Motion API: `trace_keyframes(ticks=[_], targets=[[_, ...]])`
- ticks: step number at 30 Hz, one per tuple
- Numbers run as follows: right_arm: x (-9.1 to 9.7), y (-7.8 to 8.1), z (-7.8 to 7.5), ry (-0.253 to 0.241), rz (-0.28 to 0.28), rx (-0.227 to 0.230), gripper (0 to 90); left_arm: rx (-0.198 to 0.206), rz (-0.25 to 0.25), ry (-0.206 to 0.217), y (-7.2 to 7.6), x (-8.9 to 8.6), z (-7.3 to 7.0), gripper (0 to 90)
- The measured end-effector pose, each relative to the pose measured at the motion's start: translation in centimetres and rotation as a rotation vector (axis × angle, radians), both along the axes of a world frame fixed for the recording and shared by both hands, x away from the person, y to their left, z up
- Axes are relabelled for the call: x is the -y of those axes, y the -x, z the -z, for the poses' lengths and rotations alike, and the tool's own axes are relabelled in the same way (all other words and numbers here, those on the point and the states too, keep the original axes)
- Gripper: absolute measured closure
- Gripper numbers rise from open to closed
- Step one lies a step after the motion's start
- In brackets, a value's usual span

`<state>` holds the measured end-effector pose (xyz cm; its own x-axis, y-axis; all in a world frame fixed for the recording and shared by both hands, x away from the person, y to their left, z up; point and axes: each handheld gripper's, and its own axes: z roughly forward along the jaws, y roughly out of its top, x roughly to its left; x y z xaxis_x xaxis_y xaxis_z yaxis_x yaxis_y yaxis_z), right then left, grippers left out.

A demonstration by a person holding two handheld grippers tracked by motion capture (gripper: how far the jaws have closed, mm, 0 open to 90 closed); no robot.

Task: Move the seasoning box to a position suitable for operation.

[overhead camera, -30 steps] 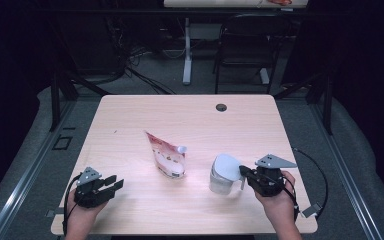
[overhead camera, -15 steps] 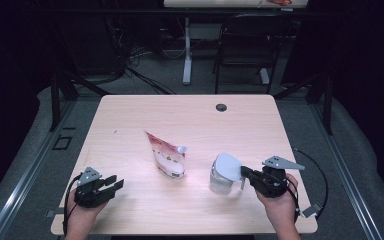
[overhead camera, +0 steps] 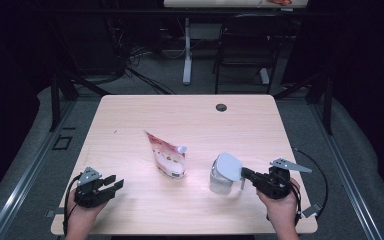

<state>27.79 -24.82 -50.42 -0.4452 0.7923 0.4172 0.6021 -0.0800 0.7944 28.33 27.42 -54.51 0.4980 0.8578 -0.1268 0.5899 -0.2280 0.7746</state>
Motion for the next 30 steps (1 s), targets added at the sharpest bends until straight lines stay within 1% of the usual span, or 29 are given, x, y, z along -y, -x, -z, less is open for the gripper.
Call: trace_keyframes(ticks=[4, 7, 9, 10, 11, 12, 14, 16, 18, 20, 21, 22, 24, 25, 26, 27, 30], targets=[[0.0, 0.1, 0.1, -0.008, 0.000, -0.004, 90.0, 0.003, -0.008, 0.000, 0.0, -0.1, 0.0, 57.0], [0.0, 0.1, 0.1, -0.010, 0.001, -0.003, 90.0, 0.004, -0.027, 0.005, 0.0, -0.2, -0.1, 54.1], [0.0, 0.1, 0.1, -0.011, 0.005, -0.003, 90.0, 0.005, -0.034, 0.009, -0.1, -0.2, -0.1, 49.7], [0.0, 0.1, 0.1, -0.010, 0.005, -0.002, 90.0, 0.009, -0.046, 0.020, -0.1, -0.3, 0.0, 47.4], [0.0, 0.1, 0.1, -0.010, 0.006, -0.002, 90.0, 0.012, -0.046, 0.014, -0.2, -0.3, 0.1, 44.7], [0.0, 0.1, 0.1, -0.010, 0.007, -0.002, 90.0, 0.006, -0.045, 0.008, -0.2, -0.3, 0.1, 42.4], [0.0, 0.1, 0.1, -0.011, 0.008, -0.004, 90.0, -0.007, -0.055, 0.020, -0.4, -0.3, 0.1, 36.1], [0.0, 0.2, 0.1, -0.011, 0.011, -0.004, 90.0, -0.016, -0.066, 0.030, -0.5, -0.3, 0.2, 31.6], [0.0, 0.2, 0.1, -0.013, 0.014, -0.005, 90.0, -0.016, -0.074, 0.021, -0.6, -0.2, 0.3, 25.1], [0.0, 0.2, 0.2, -0.010, 0.016, -0.008, 90.0, -0.012, -0.078, 0.021, -0.6, -0.2, 0.4, 19.3], [0.0, 0.2, 0.2, -0.013, 0.018, -0.009, 90.0, -0.010, -0.079, 0.031, -0.6, -0.2, 0.5, 16.7], [0.0, 0.3, 0.2, -0.015, 0.021, -0.010, 90.0, -0.007, -0.077, 0.037, -0.7, -0.3, 0.5, 15.4], [0.1, 0.3, 0.4, -0.001, 0.023, -0.018, 90.0, -0.013, -0.079, 0.053, -0.7, -0.4, 0.6, 14.8], [0.1, 0.3, 0.5, -0.004, 0.027, -0.021, 90.0, -0.011, -0.087, 0.063, -0.7, -0.4, 0.6, 13.8], [0.1, 0.3, 0.5, -0.009, 0.027, -0.027, 90.0, -0.009, -0.099, 0.055, -0.8, -0.3, 0.7, 10.4], [0.1, 0.3, 0.6, -0.008, 0.024, -0.031, 90.0, -0.020, -0.103, 0.051, -0.9, -0.2, 0.8, 7.0], [0.1, 0.3, 0.9, -0.018, 0.026, -0.044, 90.0, -0.022, -0.081, 0.077, -1.0, -0.1, 1.1, 2.5]])
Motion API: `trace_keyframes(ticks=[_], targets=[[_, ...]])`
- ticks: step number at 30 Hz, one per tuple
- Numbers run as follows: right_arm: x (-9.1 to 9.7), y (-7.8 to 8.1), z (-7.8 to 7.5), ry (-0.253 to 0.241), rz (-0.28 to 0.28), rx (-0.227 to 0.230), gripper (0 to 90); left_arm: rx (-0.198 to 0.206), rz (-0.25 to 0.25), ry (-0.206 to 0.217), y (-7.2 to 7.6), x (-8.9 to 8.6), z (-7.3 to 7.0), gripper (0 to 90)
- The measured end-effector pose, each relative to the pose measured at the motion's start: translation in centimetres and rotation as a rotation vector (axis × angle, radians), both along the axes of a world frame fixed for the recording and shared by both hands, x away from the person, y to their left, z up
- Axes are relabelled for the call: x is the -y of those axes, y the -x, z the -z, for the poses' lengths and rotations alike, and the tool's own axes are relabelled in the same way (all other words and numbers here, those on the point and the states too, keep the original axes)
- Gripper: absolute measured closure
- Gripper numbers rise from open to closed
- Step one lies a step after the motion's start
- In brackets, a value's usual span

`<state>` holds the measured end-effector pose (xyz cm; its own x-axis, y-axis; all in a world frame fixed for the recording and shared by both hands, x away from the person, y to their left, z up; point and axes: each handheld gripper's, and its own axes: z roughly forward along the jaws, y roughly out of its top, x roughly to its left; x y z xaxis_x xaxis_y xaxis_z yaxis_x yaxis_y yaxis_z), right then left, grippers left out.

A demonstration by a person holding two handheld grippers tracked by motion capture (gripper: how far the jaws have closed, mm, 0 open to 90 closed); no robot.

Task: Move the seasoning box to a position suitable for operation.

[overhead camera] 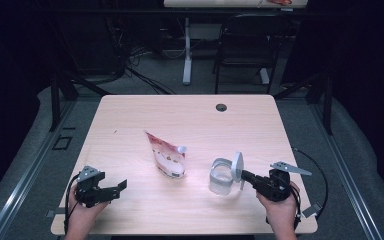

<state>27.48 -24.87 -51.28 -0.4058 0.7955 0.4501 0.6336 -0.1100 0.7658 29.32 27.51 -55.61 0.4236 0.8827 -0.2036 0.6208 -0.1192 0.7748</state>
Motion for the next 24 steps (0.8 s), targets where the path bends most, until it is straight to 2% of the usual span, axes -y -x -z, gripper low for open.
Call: trace_keyframes(ticks=[1, 3, 6, 10, 13, 16, 19, 21, 24], targets=[[0.0, 0.0, 0.1, -0.008, -0.003, -0.002, 90.0, -0.012, 0.020, 0.010, 0.0, 0.0, -0.1, 0.4], [0.1, -0.1, 0.3, -0.029, 0.001, -0.009, 90.0, 0.003, 0.058, 0.038, 0.0, 0.1, 0.1, 0.5], [0.3, -0.2, 0.6, -0.045, 0.012, -0.023, 90.0, 0.011, 0.068, 0.018, 0.1, 0.2, 0.1, 0.5], [0.5, -0.3, 1.2, -0.060, 0.013, -0.051, 90.0, 0.048, 0.059, 0.003, 0.3, 0.2, 0.0, 0.5], [0.5, -0.2, 1.4, -0.060, 0.024, -0.046, 89.9, 0.071, 0.063, -0.024, 0.3, 0.1, -0.1, 1.1], [0.6, -0.2, 1.5, -0.048, 0.031, -0.039, 83.2, 0.081, 0.069, -0.040, 0.3, -0.1, -0.2, 5.2], [0.8, -0.1, 1.6, -0.048, 0.032, -0.031, 78.1, 0.087, 0.067, -0.013, 0.4, -0.2, -0.2, 10.2], [0.9, 0.0, 1.7, -0.034, 0.044, -0.022, 73.3, 0.077, 0.065, -0.013, 0.4, -0.2, -0.3, 15.6], [1.1, 0.1, 1.7, -0.034, 0.050, -0.007, 65.3, 0.068, 0.070, -0.011, 0.3, -0.2, -0.1, 15.5]])
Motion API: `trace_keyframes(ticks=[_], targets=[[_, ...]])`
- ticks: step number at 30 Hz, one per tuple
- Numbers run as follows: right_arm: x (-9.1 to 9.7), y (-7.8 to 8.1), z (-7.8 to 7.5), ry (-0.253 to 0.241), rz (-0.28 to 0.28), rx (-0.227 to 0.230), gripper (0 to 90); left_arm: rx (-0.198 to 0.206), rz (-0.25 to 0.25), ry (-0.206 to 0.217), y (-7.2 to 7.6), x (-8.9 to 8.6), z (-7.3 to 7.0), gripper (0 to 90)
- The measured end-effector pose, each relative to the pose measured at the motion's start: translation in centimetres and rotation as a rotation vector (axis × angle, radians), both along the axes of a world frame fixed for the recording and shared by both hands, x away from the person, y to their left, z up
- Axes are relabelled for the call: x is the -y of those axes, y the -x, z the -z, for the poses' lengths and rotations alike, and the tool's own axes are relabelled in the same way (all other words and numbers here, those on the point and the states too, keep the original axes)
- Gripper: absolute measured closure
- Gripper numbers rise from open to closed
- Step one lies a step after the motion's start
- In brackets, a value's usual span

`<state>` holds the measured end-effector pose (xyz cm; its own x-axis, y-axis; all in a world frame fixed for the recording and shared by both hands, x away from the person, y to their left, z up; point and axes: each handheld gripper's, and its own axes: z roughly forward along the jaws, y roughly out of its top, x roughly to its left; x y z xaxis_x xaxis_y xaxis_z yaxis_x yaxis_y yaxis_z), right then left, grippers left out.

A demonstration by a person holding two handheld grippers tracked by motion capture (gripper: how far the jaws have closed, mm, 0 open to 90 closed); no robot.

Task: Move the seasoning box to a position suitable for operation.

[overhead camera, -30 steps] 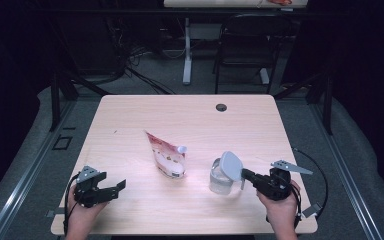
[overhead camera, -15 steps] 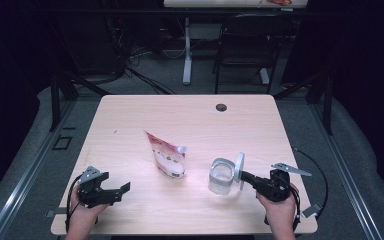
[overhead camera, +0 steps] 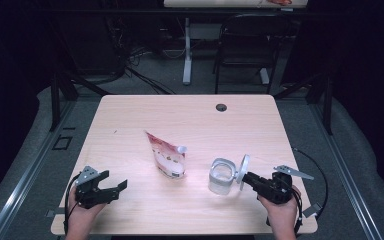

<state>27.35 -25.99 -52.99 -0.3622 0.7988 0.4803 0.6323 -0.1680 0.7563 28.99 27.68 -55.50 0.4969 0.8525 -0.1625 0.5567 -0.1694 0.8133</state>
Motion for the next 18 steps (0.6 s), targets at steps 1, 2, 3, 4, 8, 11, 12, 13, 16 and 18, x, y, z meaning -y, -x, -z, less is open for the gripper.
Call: trace_keyframes(ticks=[1, 2, 3, 4, 8, 11, 12, 13, 16, 18], targets=[[0.07, 0.03, 0.03, 0.003, 0.001, 0.007, 63.3, -0.017, 0.002, 0.002, -0.03, -0.01, 0.06, 15.5], [0.18, 0.09, 0.06, 0.009, 0.001, 0.012, 62.2, -0.032, 0.005, 0.004, -0.08, -0.02, 0.12, 15.6], [0.21, 0.15, 0.10, 0.010, 0.011, 0.019, 59.9, -0.045, 0.012, 0.002, -0.12, -0.04, 0.14, 15.6], [0.32, 0.19, 0.13, 0.020, 0.015, 0.025, 57.5, -0.050, 0.015, -0.004, -0.13, -0.01, 0.17, 15.6], [0.46, 0.34, 0.34, 0.063, 0.034, 0.080, 43.2, -0.047, 0.013, -0.015, -0.11, 0.10, 0.15, 15.7], [0.60, 0.33, 0.60, 0.091, 0.039, 0.095, 33.6, -0.050, 0.016, -0.022, -0.14, 0.08, 0.20, 15.7], [0.68, 0.29, 0.65, 0.108, 0.033, 0.093, 28.7, -0.050, 0.016, -0.027, -0.14, 0.07, 0.22, 15.7], [0.77, 0.25, 0.69, 0.115, 0.026, 0.090, 24.5, -0.050, 0.012, -0.033, -0.14, 0.07, 0.24, 15.7], [0.87, 0.36, 0.80, 0.132, 0.046, 0.098, 17.8, -0.054, 0.011, -0.037, -0.18, 0.04, 0.31, 15.7], [0.91, 0.41, 0.80, 0.164, 0.051, 0.092, 14.0, -0.055, 0.012, -0.039, -0.21, 0.04, 0.33, 15.6]])
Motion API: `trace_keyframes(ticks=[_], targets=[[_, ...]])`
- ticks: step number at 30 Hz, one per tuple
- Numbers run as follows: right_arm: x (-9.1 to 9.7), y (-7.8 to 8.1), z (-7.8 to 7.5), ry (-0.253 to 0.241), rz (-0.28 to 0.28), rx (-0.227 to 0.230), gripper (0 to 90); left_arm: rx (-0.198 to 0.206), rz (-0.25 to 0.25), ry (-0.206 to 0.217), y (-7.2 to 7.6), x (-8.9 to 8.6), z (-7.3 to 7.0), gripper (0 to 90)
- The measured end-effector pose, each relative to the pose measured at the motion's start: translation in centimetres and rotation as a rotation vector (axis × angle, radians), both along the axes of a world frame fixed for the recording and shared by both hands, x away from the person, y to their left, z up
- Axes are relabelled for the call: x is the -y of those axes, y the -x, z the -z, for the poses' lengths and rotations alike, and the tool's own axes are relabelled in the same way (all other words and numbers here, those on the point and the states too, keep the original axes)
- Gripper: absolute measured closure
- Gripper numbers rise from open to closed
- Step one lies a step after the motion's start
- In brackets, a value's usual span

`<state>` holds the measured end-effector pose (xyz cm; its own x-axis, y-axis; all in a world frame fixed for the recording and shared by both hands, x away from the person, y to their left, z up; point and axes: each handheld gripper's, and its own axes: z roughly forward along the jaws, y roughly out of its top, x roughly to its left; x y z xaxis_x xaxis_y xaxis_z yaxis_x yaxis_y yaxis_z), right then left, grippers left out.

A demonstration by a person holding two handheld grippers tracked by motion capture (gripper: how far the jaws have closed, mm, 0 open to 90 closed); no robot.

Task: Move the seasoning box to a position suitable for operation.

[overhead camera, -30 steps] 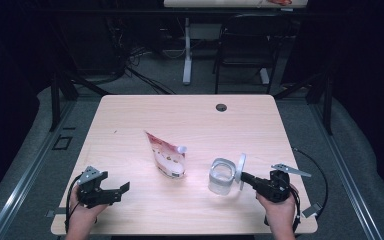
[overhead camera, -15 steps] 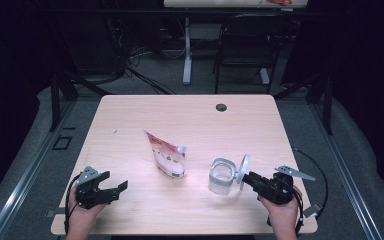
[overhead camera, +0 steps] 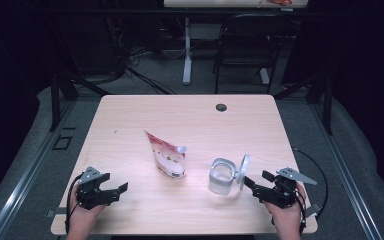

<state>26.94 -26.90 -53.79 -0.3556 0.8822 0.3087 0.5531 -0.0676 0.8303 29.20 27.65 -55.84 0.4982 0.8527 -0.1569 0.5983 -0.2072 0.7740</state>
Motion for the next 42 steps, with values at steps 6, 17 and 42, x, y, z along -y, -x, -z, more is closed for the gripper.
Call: trace_keyframes(ticks=[6, 17, 42], targets=[[0.0, 0.2, 0.5, 0.067, 0.005, -0.012, 10.8, 0.001, -0.002, 0.004, -0.1, 0.0, 0.0, 15.6], [-0.1, 0.3, 1.3, 0.165, 0.032, -0.036, 13.7, -0.006, -0.003, -0.002, -0.3, 0.0, 0.1, 15.7], [-1.2, 0.7, 1.1, 0.182, -0.025, -0.016, 14.7, -0.009, -0.005, -0.005, -0.3, -0.1, 0.2, 15.7]])
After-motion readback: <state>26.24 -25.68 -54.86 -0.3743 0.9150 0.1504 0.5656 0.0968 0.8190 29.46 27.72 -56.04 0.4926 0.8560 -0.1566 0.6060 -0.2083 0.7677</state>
